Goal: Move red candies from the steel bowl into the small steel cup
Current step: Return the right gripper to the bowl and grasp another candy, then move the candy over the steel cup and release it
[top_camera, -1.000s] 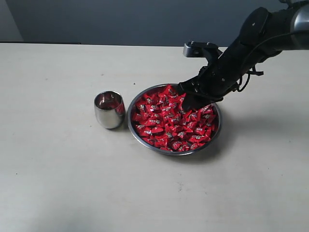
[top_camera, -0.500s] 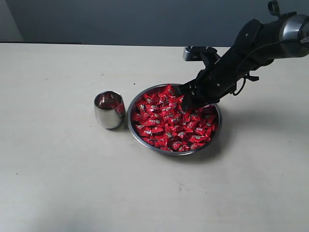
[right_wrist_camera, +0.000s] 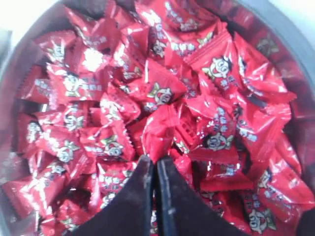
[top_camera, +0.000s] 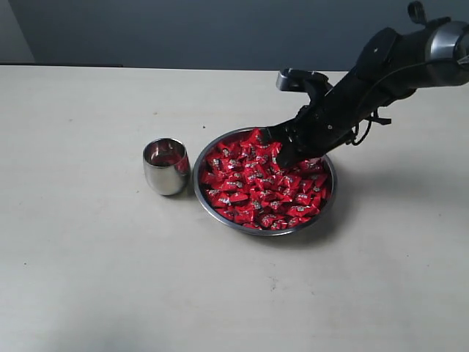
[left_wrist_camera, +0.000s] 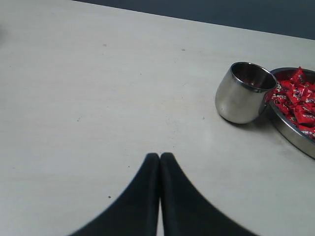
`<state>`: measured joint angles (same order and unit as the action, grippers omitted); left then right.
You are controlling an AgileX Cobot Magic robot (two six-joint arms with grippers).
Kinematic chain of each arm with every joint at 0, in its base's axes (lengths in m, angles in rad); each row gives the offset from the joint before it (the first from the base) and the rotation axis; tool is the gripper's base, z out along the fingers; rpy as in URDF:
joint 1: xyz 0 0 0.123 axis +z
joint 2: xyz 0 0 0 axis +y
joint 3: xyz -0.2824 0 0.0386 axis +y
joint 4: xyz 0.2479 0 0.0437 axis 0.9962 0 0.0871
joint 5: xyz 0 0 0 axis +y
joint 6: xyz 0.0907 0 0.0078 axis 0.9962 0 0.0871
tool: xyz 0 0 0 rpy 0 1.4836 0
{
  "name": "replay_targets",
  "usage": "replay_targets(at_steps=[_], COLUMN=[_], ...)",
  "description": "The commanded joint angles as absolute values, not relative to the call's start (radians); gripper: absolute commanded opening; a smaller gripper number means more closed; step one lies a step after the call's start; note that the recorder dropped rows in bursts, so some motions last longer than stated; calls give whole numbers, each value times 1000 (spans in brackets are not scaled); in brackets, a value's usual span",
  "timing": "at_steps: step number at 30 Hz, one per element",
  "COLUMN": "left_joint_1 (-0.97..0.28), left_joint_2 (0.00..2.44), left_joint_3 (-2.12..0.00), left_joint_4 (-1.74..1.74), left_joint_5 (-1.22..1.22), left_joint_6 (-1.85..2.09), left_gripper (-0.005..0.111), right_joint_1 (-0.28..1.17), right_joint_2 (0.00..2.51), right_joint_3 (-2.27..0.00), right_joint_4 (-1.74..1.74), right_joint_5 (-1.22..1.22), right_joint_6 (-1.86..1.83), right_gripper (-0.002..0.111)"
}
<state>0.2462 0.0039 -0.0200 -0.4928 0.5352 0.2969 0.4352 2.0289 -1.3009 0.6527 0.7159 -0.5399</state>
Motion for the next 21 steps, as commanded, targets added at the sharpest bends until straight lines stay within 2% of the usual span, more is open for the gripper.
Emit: replay_targets(at_steps=[1, 10, 21], left_joint_1=[248, 248, 248], left_joint_2=[0, 0, 0], left_joint_3=[-20, -20, -20], left_joint_4=[-493, -493, -493], left_joint_5=[526, 526, 526], left_joint_6=[295, 295, 295], left_gripper=[0, 0, 0], right_joint_1=[432, 459, 675], right_joint_2=[1948, 1859, 1991], right_joint_3=[-1301, -1353, -1633], right_joint_4=[636, 615, 514], right_joint_5=[731, 806, 879], right_joint_6=[-547, -547, -450], right_gripper=[0, 0, 0])
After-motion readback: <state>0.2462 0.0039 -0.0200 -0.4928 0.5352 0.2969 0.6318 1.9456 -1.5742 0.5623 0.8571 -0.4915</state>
